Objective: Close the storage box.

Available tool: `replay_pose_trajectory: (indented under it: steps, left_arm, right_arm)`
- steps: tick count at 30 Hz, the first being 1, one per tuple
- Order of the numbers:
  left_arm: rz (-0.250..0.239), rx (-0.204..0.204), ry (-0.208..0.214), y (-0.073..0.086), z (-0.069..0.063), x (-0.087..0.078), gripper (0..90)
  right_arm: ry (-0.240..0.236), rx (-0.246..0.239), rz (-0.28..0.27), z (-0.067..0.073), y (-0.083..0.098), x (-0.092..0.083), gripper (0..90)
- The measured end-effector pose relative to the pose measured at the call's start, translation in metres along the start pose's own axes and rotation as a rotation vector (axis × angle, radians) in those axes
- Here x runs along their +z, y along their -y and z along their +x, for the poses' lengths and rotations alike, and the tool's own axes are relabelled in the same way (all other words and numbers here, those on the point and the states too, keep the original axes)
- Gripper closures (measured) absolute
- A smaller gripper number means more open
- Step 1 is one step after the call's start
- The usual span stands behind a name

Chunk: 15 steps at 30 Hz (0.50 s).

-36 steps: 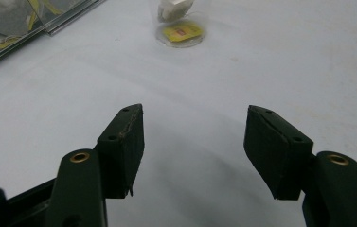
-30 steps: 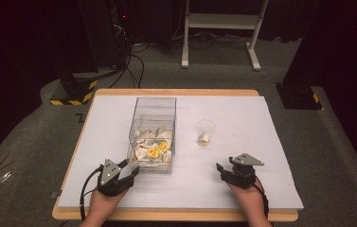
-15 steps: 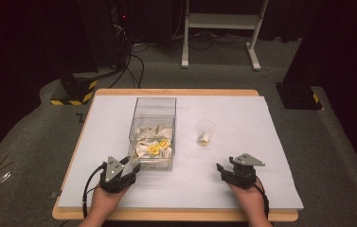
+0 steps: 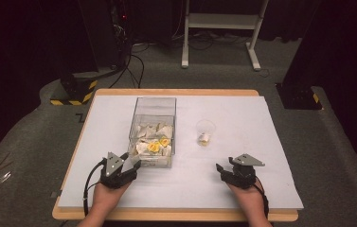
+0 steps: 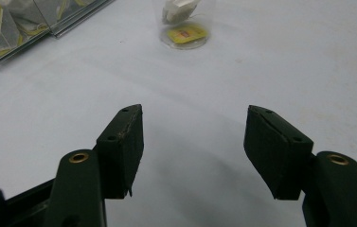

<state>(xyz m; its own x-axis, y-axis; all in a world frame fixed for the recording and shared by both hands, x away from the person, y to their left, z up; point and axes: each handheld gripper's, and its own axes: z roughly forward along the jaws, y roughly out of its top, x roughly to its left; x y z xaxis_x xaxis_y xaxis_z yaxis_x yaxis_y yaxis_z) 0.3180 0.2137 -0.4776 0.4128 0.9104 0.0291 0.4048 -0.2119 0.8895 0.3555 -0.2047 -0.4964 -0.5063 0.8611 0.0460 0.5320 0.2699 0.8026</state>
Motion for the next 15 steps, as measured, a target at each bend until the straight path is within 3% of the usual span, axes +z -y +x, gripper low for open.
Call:
replay_pose_trajectory:
  steps: [3,8,15]
  left_arm:
    - [0.005,-0.002,-0.019,-0.001,0.001,0.002,29.5]
    - [0.007,0.003,-0.026,-0.004,0.002,0.006,22.0]
    - [0.019,0.003,-0.028,-0.008,0.004,0.011,20.1]
  right_arm:
    - [0.000,-0.003,0.003,0.000,0.000,0.001,38.7]
    - [0.002,-0.003,-0.001,0.000,0.000,0.000,38.7]
    - [0.001,-0.003,-0.001,0.000,0.000,0.000,38.6]
